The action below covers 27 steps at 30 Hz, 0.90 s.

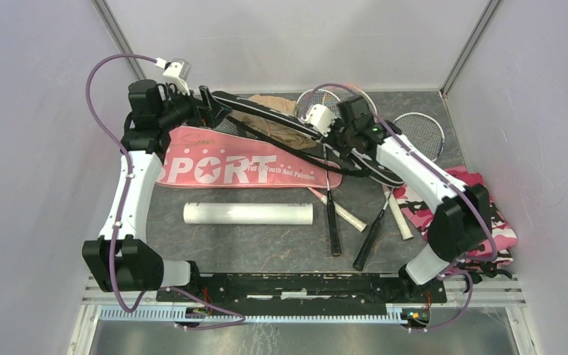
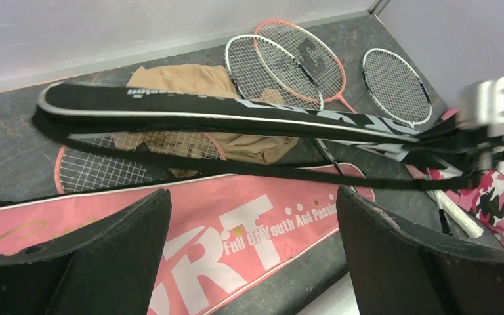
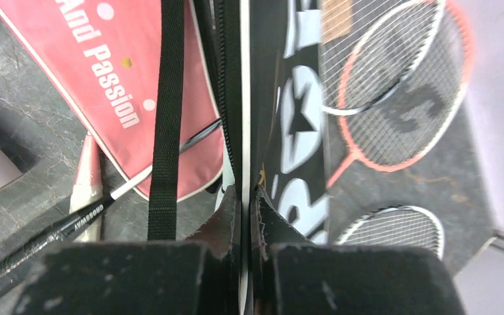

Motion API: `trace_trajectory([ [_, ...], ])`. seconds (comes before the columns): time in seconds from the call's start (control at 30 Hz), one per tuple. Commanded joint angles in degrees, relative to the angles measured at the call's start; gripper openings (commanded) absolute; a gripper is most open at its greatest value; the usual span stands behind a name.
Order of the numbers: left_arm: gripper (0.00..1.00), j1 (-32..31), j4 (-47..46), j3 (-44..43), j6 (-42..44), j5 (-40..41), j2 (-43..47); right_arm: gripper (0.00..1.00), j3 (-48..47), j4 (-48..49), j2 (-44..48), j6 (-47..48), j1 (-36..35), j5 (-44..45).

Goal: Pack up the badminton gear
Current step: Open the racket bag at the center of the board.

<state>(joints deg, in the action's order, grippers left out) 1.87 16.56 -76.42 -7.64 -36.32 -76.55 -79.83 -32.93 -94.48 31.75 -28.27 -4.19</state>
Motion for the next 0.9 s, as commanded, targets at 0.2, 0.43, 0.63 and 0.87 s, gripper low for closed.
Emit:
trace_trajectory([
  [0.2, 0.97, -1.3, 5.2, -8.4, 11.7, -10.3, 4.8, 0.00, -3.4, -4.1, 16.7, 18.9, 0.9, -9.3],
  [0.43, 0.93, -8.4, 20.1, -19.5, 17.2, -13.3, 4.4, 0.00, -3.8, -8.0, 20.3, 28.6, 0.7, -13.8],
  [0.63, 0.91, -15.3, 27.8, -20.7, 21.7, -11.4, 2.8, 0.00, -7.2, -12.3, 19.9, 38.3, 0.8, -22.2],
  [0.87, 0.92, -24.7, 30.1, -18.6, 21.7, -8.8, 1.5, 0.00, -16.8, -22.6, 13.6, 44.9, -0.7, -28.3],
])
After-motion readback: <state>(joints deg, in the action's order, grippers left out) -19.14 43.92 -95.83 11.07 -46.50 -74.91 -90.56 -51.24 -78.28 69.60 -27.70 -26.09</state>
